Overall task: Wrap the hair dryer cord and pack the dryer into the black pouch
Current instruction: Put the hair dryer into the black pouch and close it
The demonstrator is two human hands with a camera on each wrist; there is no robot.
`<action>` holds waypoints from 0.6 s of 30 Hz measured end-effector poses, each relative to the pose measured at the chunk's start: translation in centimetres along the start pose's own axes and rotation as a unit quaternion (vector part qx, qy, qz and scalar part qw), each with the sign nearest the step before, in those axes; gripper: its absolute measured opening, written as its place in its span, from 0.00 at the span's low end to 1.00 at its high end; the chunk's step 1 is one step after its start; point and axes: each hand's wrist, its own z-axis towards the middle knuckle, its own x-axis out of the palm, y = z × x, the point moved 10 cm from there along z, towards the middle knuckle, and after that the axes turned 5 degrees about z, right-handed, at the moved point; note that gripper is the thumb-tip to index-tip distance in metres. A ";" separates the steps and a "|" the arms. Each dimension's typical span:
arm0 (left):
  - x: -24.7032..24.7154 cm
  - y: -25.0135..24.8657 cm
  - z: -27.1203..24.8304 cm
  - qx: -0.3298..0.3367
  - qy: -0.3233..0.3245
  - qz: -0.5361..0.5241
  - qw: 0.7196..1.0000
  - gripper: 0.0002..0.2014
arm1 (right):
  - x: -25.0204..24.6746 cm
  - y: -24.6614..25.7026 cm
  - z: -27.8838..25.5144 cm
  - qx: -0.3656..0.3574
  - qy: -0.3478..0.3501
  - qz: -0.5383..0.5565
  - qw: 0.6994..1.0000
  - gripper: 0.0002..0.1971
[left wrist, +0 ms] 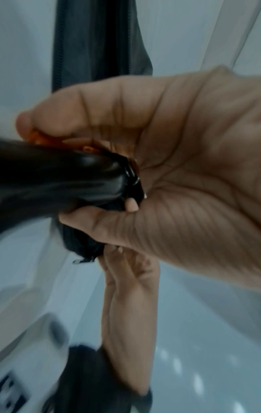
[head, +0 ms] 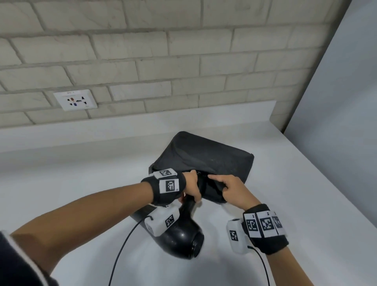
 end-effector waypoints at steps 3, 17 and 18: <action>-0.8 0.5 1.0 -0.029 0.011 -0.011 0.999 0.27 | 0.1 0.0 -0.3 -0.006 0.011 -0.005 1.000 0.32; -3.5 6.2 -3.5 0.072 0.010 0.135 0.988 0.41 | -0.3 -1.2 0.7 0.015 -0.001 -0.052 0.999 0.25; -2.4 8.0 -4.3 0.057 0.041 0.144 0.987 0.45 | -0.4 -1.3 0.7 0.017 -0.001 -0.060 0.998 0.24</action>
